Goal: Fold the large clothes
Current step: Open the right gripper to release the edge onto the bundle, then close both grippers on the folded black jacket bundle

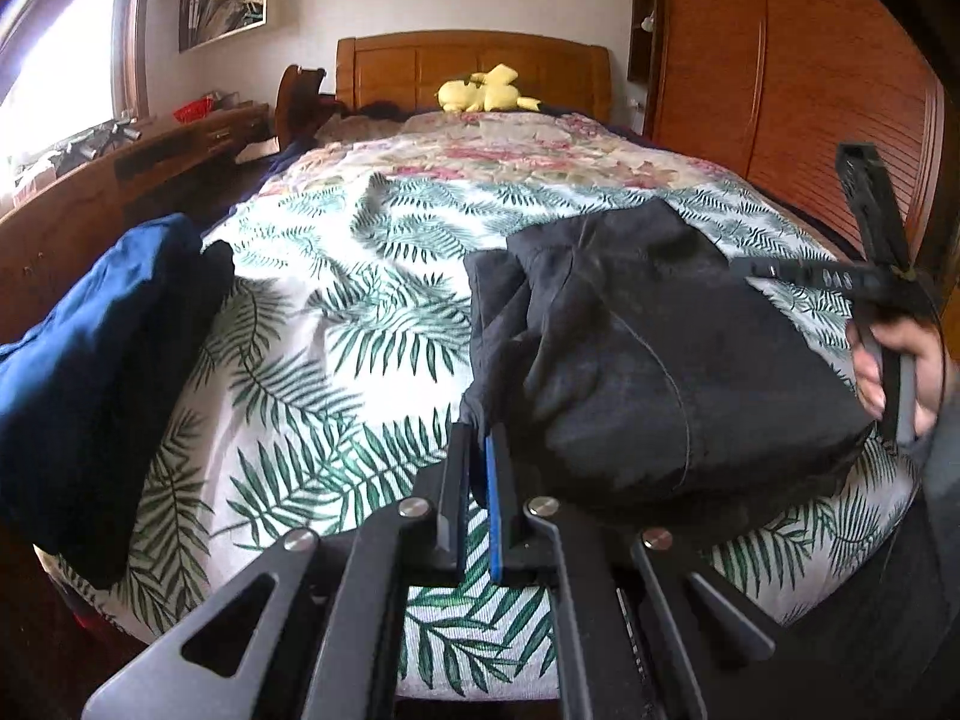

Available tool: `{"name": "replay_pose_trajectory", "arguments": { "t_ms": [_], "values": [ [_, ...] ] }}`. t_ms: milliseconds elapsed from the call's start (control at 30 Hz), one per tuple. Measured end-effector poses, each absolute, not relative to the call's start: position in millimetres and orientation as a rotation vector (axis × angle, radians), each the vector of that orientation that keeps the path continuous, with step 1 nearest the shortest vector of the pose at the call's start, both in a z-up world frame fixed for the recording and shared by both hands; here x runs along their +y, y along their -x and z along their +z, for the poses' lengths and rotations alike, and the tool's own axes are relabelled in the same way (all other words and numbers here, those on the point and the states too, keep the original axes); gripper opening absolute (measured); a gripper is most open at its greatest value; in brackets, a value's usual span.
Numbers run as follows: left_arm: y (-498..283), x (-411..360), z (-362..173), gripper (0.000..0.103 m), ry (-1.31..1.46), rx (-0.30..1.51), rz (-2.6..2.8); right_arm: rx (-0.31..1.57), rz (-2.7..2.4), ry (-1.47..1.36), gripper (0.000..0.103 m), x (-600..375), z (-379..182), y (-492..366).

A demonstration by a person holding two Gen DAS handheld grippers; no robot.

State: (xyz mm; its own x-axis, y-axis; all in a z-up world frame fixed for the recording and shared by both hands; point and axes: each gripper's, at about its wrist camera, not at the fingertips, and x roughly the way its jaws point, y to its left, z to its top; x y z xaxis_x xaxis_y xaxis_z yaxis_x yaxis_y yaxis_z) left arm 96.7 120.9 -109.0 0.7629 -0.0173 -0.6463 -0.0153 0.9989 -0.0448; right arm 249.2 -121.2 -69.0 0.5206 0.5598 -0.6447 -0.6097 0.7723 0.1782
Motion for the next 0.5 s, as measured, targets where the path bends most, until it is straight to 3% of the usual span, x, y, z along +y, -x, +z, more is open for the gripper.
{"name": "replay_pose_trajectory", "arguments": {
  "t_ms": [500],
  "values": [
    [-102.4,111.7,-111.2,0.004,0.054,0.78,0.003,0.916,0.647,-0.092,0.072,-153.7,-124.3,-353.8]
  ]
}}
